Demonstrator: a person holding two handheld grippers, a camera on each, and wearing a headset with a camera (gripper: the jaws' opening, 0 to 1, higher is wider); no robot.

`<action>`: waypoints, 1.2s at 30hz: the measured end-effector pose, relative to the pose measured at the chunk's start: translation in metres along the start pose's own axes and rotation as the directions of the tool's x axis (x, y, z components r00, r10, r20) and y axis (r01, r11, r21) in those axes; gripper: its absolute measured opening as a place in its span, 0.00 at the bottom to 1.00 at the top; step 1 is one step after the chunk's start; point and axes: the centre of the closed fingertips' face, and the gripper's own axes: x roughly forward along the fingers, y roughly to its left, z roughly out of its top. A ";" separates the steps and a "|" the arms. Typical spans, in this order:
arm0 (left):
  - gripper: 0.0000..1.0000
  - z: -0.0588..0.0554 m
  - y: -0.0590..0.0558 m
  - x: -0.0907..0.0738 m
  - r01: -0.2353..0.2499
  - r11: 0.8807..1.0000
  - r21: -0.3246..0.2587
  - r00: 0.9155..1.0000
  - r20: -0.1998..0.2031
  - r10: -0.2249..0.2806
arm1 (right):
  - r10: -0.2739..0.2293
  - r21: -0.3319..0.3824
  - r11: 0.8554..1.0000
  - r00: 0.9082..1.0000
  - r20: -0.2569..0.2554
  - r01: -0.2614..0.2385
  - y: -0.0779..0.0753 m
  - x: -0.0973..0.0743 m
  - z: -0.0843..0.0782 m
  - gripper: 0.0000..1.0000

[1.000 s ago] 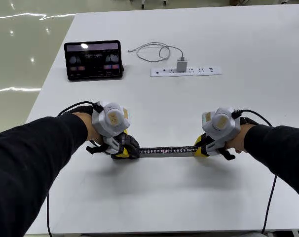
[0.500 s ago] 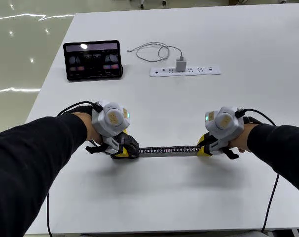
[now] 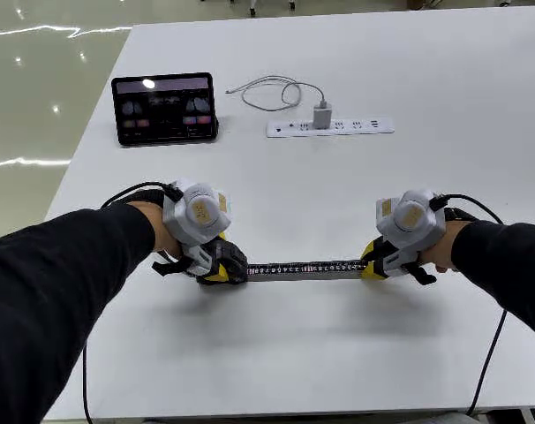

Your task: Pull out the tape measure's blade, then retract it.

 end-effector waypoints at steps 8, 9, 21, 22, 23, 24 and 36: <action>0.31 0.000 0.000 0.000 -0.001 1.000 -0.001 1.000 0.003 0.001 | -0.002 0.003 1.000 1.000 -0.005 0.002 -0.001 -0.003 -0.005 0.09; 0.31 0.000 0.000 0.000 -0.001 1.000 -0.001 1.000 0.003 0.001 | -0.002 0.003 1.000 1.000 -0.006 0.002 -0.001 -0.003 -0.006 0.09; 0.31 0.000 0.001 0.001 0.000 1.000 0.000 1.000 0.004 0.000 | -0.007 0.016 1.000 1.000 -0.011 0.007 -0.003 -0.008 -0.014 0.09; 0.31 0.000 0.001 0.001 0.000 1.000 0.000 1.000 0.003 0.000 | -0.008 0.016 1.000 1.000 -0.012 0.008 -0.003 -0.008 -0.015 0.09; 0.31 -0.001 0.002 0.001 0.000 1.000 -0.001 1.000 0.004 0.000 | -0.008 0.016 1.000 1.000 -0.012 0.009 -0.003 -0.009 -0.016 0.09; 0.31 -0.001 0.002 0.001 0.000 1.000 -0.003 1.000 0.005 0.000 | -0.010 0.016 1.000 1.000 -0.012 0.010 -0.003 -0.009 -0.016 0.09; 0.31 -0.001 0.003 0.002 0.001 1.000 -0.005 1.000 0.009 -0.001 | -0.016 0.023 1.000 1.000 -0.017 0.017 0.000 -0.015 -0.020 0.09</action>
